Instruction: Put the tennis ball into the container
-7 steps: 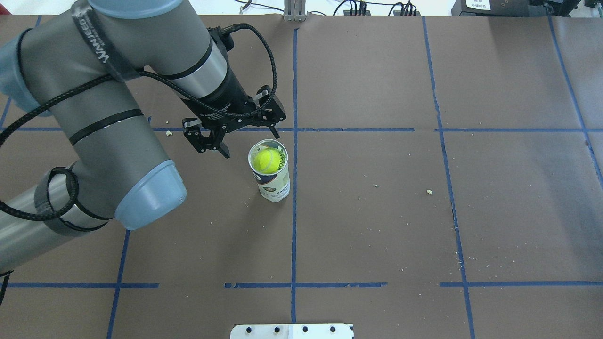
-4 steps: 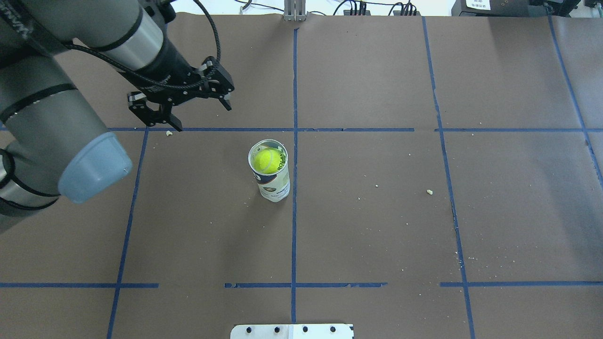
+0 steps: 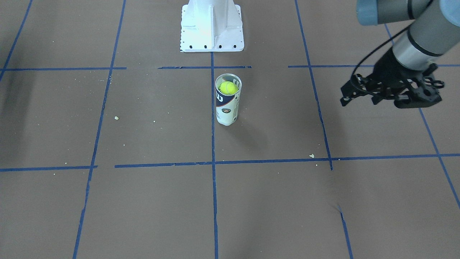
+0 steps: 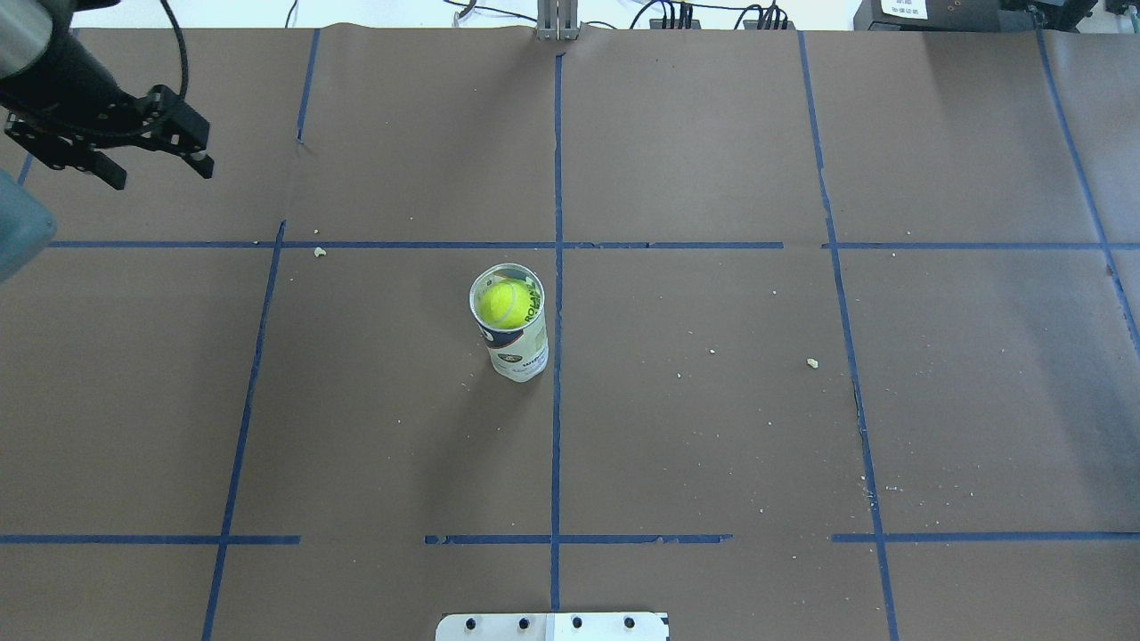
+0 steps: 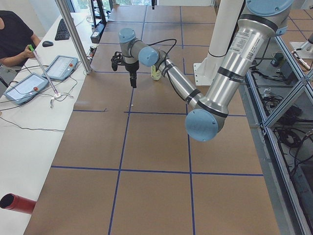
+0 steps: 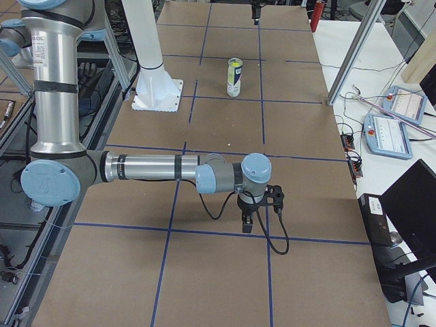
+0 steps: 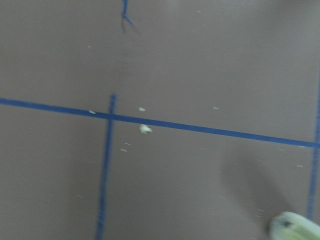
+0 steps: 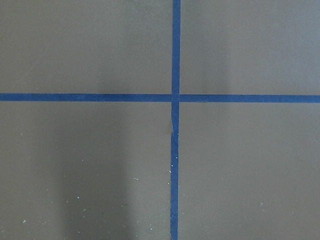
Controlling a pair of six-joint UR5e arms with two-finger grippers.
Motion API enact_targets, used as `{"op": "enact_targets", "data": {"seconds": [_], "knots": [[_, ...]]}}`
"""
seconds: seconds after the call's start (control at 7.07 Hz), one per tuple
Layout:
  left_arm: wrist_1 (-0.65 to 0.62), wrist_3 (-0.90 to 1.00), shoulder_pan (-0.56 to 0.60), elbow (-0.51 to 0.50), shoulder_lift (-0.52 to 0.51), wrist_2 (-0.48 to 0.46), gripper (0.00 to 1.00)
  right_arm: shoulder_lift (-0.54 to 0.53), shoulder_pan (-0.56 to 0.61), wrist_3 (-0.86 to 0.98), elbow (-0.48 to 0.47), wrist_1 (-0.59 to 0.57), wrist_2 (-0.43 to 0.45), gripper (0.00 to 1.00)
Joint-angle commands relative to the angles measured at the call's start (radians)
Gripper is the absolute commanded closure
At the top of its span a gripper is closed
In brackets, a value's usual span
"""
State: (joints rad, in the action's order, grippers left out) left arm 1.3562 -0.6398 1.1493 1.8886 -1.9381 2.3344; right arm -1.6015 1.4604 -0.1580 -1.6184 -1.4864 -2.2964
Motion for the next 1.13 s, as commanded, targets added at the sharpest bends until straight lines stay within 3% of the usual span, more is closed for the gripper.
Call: {"op": "enact_targets", "data": {"seconds": [0.0, 0.42, 0.99], "knots": [[0.021, 0.365, 0.120, -0.084, 0.143, -0.003, 0.00, 0.000, 0.000, 0.000, 0.000, 0.000, 0.000, 0.00], [0.344, 0.548, 0.236, -0.169, 0.402, -0.007, 0.00, 0.000, 0.000, 0.000, 0.000, 0.000, 0.000, 0.00], [0.351, 0.680, 0.434, -0.230, 0.449, -0.064, 0.00, 0.000, 0.000, 0.000, 0.000, 0.000, 0.000, 0.00]]}}
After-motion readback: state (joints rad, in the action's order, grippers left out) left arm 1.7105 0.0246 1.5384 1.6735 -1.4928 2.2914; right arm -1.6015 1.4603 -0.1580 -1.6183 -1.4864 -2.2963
